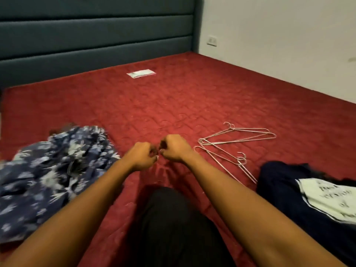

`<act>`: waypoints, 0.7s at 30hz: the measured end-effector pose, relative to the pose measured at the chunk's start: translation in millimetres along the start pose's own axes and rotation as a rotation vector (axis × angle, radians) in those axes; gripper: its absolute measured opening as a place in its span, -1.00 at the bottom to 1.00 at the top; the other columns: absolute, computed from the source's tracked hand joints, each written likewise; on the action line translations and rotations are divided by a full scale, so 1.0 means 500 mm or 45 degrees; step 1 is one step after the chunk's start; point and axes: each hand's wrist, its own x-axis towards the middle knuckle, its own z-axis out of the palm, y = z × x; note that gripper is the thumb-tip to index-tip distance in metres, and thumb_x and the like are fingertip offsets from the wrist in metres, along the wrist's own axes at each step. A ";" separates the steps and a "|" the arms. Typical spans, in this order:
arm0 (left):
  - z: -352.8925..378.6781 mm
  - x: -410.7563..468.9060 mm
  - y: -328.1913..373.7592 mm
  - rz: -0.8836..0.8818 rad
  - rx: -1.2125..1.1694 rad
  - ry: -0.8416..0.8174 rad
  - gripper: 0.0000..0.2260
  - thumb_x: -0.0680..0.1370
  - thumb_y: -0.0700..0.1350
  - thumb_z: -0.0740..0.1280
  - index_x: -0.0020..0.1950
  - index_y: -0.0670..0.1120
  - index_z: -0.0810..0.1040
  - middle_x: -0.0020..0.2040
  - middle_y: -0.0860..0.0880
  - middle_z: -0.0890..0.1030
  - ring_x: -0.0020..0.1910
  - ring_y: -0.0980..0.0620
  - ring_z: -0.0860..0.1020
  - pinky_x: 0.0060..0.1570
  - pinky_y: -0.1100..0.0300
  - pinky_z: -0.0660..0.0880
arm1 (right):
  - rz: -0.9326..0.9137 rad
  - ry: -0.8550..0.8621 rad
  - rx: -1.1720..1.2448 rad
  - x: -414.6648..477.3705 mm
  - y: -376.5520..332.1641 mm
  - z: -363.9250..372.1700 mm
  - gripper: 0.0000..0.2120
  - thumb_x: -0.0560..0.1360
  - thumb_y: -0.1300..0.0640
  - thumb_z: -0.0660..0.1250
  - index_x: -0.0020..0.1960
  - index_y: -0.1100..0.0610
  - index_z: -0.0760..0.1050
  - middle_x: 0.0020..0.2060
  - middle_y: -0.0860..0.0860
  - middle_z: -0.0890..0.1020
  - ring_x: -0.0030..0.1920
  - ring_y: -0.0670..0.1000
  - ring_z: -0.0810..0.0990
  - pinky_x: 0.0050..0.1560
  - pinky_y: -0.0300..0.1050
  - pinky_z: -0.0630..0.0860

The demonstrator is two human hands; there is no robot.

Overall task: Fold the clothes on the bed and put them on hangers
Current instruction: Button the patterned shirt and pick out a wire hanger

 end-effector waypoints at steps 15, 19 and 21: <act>0.181 0.244 0.219 -0.005 -0.214 -0.123 -0.72 0.59 -0.10 0.34 0.24 -0.21 0.49 0.21 -0.25 0.61 0.21 -0.27 0.55 0.02 0.07 0.42 | 0.509 -0.049 -0.136 -0.024 0.422 -0.067 -0.76 0.36 -0.02 0.42 -0.05 0.07 0.68 -0.12 0.07 0.73 -0.04 0.13 0.70 -0.03 -0.02 0.64; 0.204 0.271 0.198 -0.182 -0.412 0.035 -0.72 0.56 -0.09 0.40 0.20 -0.19 0.52 0.12 -0.23 0.64 0.13 -0.25 0.58 0.04 0.04 0.48 | 0.456 -0.141 -0.288 -0.017 0.430 -0.037 -0.83 0.48 0.02 0.40 0.03 0.05 0.64 0.03 0.09 0.71 0.09 0.17 0.68 0.04 -0.03 0.57; 0.211 0.282 0.185 -0.261 -0.547 0.082 -0.77 0.55 -0.08 0.43 0.15 -0.16 0.60 0.03 -0.17 0.67 0.04 -0.17 0.61 0.05 0.05 0.52 | 0.388 -0.153 -0.326 -0.006 0.423 -0.044 -0.84 0.48 0.03 0.40 0.03 0.03 0.66 0.05 0.07 0.71 0.10 0.15 0.68 0.02 -0.06 0.55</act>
